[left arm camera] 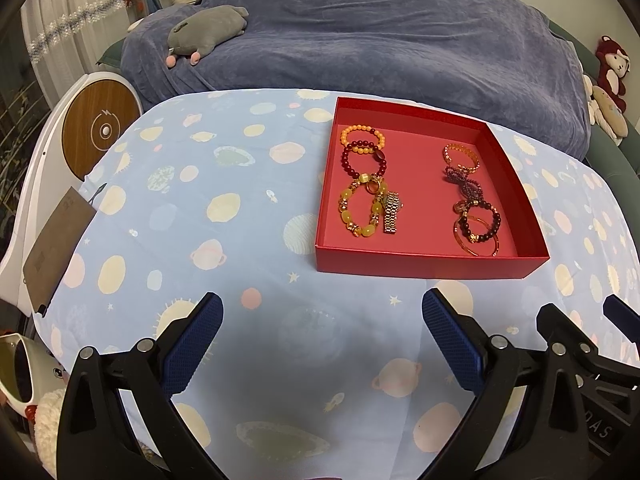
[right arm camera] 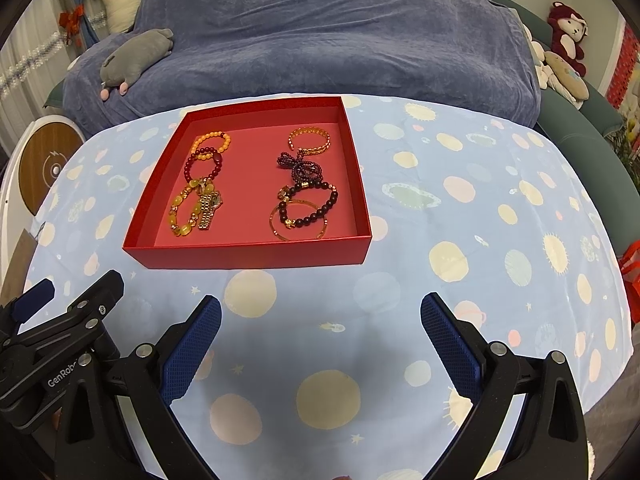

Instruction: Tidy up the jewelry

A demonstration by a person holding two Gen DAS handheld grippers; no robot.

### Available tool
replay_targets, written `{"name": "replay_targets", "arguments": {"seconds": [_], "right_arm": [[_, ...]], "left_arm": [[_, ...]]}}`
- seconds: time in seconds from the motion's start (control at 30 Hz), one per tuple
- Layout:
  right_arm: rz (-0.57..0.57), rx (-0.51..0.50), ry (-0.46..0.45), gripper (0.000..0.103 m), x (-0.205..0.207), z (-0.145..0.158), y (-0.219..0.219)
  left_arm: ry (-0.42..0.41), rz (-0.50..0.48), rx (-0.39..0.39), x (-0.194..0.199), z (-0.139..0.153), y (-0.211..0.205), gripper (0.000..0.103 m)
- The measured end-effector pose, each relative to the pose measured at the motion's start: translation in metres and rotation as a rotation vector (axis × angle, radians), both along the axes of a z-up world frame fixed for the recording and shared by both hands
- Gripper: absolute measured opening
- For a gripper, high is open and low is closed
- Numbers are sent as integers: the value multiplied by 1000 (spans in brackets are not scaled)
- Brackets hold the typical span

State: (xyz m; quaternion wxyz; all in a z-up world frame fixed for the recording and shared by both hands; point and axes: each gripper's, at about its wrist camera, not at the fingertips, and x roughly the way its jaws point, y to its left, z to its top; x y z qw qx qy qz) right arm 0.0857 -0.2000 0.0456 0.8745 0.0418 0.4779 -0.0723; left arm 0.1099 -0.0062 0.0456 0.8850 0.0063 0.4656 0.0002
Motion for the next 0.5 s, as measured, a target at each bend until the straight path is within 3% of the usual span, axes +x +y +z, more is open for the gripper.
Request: {"name": "replay_targets", "arguments": {"seconds": [0.5], "right_arm": [[0,-2,-2,96,0,1,-1]], "left_arm": [[-1,0,1,0,1,0,95]]}}
